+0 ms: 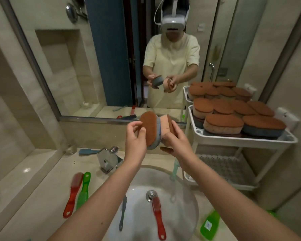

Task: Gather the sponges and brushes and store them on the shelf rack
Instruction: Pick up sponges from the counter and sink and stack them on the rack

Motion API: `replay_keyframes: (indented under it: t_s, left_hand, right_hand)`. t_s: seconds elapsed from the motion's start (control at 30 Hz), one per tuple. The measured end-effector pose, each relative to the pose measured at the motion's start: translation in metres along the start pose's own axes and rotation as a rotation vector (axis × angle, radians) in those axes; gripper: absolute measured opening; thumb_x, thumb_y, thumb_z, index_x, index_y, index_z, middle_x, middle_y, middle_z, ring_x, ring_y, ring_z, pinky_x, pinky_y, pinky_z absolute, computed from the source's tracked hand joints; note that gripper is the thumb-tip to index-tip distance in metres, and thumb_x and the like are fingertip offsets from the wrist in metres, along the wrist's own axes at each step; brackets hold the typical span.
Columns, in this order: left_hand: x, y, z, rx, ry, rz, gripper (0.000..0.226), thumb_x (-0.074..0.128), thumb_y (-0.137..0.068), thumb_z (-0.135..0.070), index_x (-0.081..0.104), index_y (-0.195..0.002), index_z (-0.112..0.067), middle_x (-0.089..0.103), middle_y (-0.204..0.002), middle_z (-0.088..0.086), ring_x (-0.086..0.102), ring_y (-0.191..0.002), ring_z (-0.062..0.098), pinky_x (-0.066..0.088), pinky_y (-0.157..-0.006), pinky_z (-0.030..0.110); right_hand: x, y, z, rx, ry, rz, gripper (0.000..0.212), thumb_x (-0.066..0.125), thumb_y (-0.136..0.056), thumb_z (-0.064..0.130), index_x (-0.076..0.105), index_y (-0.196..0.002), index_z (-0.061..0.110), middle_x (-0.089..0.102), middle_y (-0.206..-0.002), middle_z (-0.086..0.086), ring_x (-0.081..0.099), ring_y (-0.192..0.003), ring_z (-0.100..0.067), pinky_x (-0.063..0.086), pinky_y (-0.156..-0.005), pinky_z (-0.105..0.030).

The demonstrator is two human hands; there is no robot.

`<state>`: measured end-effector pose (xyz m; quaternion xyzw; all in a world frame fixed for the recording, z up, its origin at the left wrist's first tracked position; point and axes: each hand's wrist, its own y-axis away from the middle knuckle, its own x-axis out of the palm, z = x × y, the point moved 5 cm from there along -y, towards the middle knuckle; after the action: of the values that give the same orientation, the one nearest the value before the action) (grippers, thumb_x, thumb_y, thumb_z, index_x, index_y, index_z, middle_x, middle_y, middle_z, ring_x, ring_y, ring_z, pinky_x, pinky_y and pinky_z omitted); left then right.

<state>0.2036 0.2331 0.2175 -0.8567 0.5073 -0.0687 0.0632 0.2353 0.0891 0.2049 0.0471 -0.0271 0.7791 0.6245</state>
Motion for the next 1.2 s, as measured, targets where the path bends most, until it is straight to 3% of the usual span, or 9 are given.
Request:
replay_keyframes:
  t_s: [0.1, 0.23, 0.37, 0.47, 0.67, 0.83, 1.0, 1.1, 1.2]
  left_hand:
    - [0.022, 0.000, -0.031, 0.025, 0.034, 0.030, 0.019, 0.049, -0.098, -0.018, 0.053, -0.097, -0.036, 0.056, -0.116, -0.005, 0.055, -0.111, 0.016, 0.050, -0.097, 0.047]
    - [0.057, 0.003, -0.063, 0.081, 0.106, 0.133, 0.020, 0.058, -0.094, -0.019, 0.054, -0.107, -0.033, 0.055, -0.126, 0.002, 0.055, -0.116, 0.018, 0.050, -0.099, 0.046]
    - [0.092, 0.011, -0.079, 0.169, 0.079, 0.270, 0.043, 0.071, -0.084, -0.021, 0.051, -0.121, -0.031, 0.054, -0.125, -0.008, 0.055, -0.115, 0.011, 0.051, -0.095, 0.032]
    - [0.120, 0.015, -0.085, 0.208, 0.021, 0.347, 0.062, 0.079, -0.077, -0.022, 0.048, -0.129, -0.034, 0.049, -0.122, -0.020, 0.052, -0.111, -0.001, 0.051, -0.081, 0.013]
    - [0.183, 0.021, -0.089, 0.242, -0.023, 0.401, 0.066, 0.079, -0.076, -0.018, 0.048, -0.133, -0.035, 0.047, -0.113, -0.032, 0.049, -0.098, -0.020, 0.046, -0.080, 0.008]
    - [0.236, 0.022, -0.086, 0.229, -0.049, 0.457, 0.061, 0.077, -0.077, -0.019, 0.049, -0.129, -0.033, 0.048, -0.122, -0.018, 0.050, -0.110, -0.001, 0.042, -0.084, 0.013]
    - [0.283, 0.017, -0.081, 0.233, -0.130, 0.598, 0.073, 0.071, -0.084, -0.021, 0.036, -0.146, -0.034, 0.041, -0.138, -0.017, 0.038, -0.122, -0.002, 0.034, -0.075, -0.004]
    - [0.303, 0.011, -0.076, 0.216, -0.201, 0.616, 0.074, 0.070, -0.083, -0.022, 0.035, -0.147, -0.035, 0.041, -0.146, -0.007, 0.041, -0.124, 0.006, 0.035, -0.089, 0.012]
    - [0.320, 0.007, -0.070, 0.206, -0.264, 0.611, 0.072, 0.067, -0.084, -0.024, 0.036, -0.147, -0.035, 0.042, -0.147, -0.002, 0.043, -0.130, 0.013, 0.038, -0.095, 0.022]
  right_hand:
    - [-0.017, -0.005, 0.033, -0.076, -0.051, -0.028, 0.065, 0.060, -0.085, 0.020, 0.040, -0.144, 0.040, 0.058, -0.129, 0.007, 0.061, -0.111, -0.018, 0.057, -0.087, -0.037]
    - [-0.048, -0.008, 0.072, -0.183, -0.028, -0.071, 0.060, 0.064, -0.086, 0.022, 0.044, -0.142, 0.034, 0.057, -0.130, 0.006, 0.062, -0.110, -0.016, 0.058, -0.083, -0.034]
    - [-0.087, -0.009, 0.095, -0.228, -0.003, -0.122, 0.050, 0.067, -0.087, 0.022, 0.049, -0.132, 0.030, 0.057, -0.130, 0.000, 0.062, -0.110, -0.018, 0.057, -0.077, -0.031]
    - [-0.122, -0.007, 0.106, -0.255, 0.060, -0.178, 0.053, 0.070, -0.085, 0.026, 0.049, -0.134, 0.029, 0.056, -0.133, -0.001, 0.059, -0.116, -0.019, 0.054, -0.094, -0.043]
    - [-0.187, -0.004, 0.124, -0.339, 0.237, -0.319, 0.058, 0.072, -0.082, 0.032, 0.052, -0.136, 0.029, 0.056, -0.135, 0.005, 0.056, -0.119, -0.014, 0.051, -0.099, -0.043]
    - [-0.239, -0.007, 0.129, -0.356, 0.322, -0.420, 0.058, 0.074, -0.080, 0.034, 0.054, -0.135, 0.030, 0.057, -0.134, 0.004, 0.056, -0.118, -0.013, 0.050, -0.098, -0.040]
    - [-0.280, -0.016, 0.135, -0.365, 0.378, -0.457, 0.060, 0.075, -0.080, 0.032, 0.054, -0.136, 0.028, 0.055, -0.137, 0.004, 0.052, -0.115, -0.008, 0.045, -0.087, -0.022]
    - [-0.300, -0.024, 0.135, -0.329, 0.418, -0.467, 0.060, 0.074, -0.080, 0.038, 0.053, -0.136, 0.032, 0.054, -0.136, 0.006, 0.051, -0.112, -0.007, 0.043, -0.085, -0.021]
    - [-0.315, -0.033, 0.133, -0.295, 0.437, -0.473, 0.060, 0.073, -0.081, 0.035, 0.053, -0.137, 0.029, 0.055, -0.137, 0.002, 0.054, -0.118, -0.015, 0.046, -0.094, -0.028]
